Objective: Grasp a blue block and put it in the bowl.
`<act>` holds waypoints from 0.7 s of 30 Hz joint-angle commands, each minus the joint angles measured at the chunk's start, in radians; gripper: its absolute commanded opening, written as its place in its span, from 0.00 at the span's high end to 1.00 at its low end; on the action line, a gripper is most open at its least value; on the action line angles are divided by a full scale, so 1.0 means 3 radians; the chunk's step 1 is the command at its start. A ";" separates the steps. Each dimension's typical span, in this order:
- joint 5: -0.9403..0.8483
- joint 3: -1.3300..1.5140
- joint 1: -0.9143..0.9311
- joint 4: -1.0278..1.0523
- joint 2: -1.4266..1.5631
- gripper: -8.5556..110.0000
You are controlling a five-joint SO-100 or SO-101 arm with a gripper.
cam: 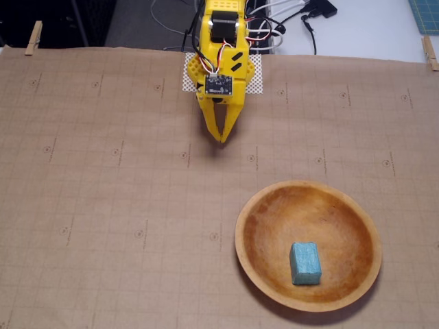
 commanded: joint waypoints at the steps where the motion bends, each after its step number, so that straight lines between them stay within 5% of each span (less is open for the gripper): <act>1: -0.0020 -0.0061 0.0010 0.0112 -0.0026 0.96; 21: -0.0020 -0.0061 0.0000 0.0138 0.0005 0.96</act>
